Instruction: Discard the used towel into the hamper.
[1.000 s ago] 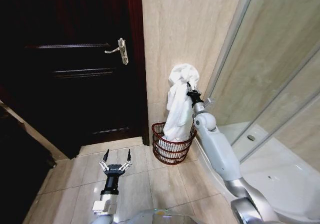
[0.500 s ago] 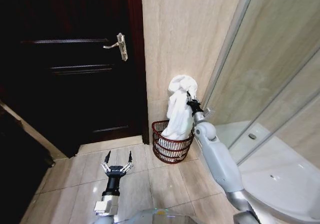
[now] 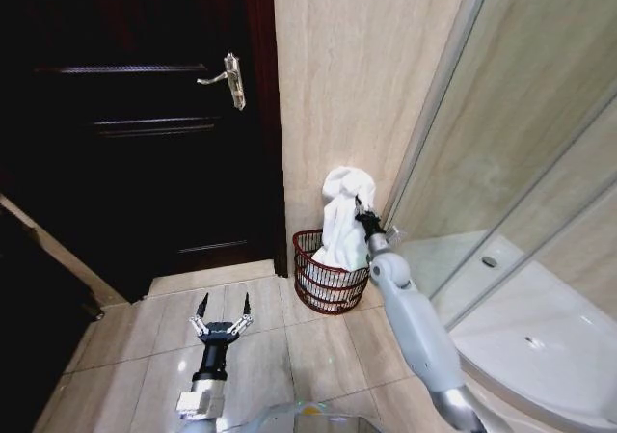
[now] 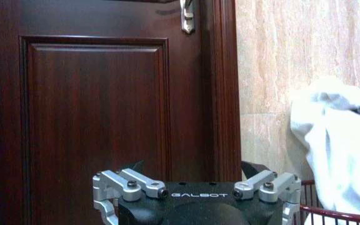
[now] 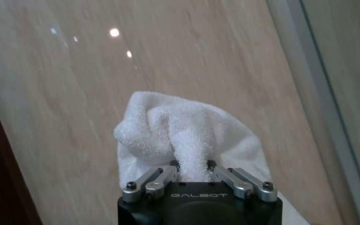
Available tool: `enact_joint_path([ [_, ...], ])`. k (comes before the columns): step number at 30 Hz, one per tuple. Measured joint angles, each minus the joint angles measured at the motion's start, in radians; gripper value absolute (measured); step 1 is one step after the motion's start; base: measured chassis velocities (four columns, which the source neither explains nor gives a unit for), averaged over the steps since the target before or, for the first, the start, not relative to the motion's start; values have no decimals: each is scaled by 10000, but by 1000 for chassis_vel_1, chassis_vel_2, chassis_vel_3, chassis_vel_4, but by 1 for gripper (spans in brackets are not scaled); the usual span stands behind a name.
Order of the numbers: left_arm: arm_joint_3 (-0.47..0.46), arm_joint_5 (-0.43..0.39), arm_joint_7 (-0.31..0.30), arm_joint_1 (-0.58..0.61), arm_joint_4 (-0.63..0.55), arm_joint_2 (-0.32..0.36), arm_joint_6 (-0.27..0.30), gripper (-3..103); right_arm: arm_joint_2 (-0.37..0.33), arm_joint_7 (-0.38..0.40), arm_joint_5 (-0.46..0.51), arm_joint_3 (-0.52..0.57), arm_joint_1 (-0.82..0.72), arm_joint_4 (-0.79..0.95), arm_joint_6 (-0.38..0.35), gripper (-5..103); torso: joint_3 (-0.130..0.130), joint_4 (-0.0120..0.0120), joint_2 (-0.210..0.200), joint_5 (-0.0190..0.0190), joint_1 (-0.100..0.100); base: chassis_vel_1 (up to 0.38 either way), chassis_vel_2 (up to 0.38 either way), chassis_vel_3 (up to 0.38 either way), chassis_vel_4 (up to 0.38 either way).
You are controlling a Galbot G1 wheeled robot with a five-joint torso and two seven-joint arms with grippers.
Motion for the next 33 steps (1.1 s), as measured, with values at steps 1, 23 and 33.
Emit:
enact_joint_path([
  [1, -7, -49, -1, 5, -19, 57, 5, 100, -3, 3, -18, 77, -113, 77, -239, 16, -2, 1, 0, 0, 0, 0, 0, 0, 0],
  [23, -1120, -1016, 665, 184, -121, 324, -269, 100, -453, 399, 1221, 168, -130, 376, -5298, 16, 35, 3, 62, -2, 24, 0, 0, 0, 0],
  [33, -1263, -1123, 722, 617, -55, -46, -596, 100, -461, 464, 1330, 89, 626, -833, -6019, 16, 48, 3, 80, -1, 31, 0, 0, 0, 0],
])
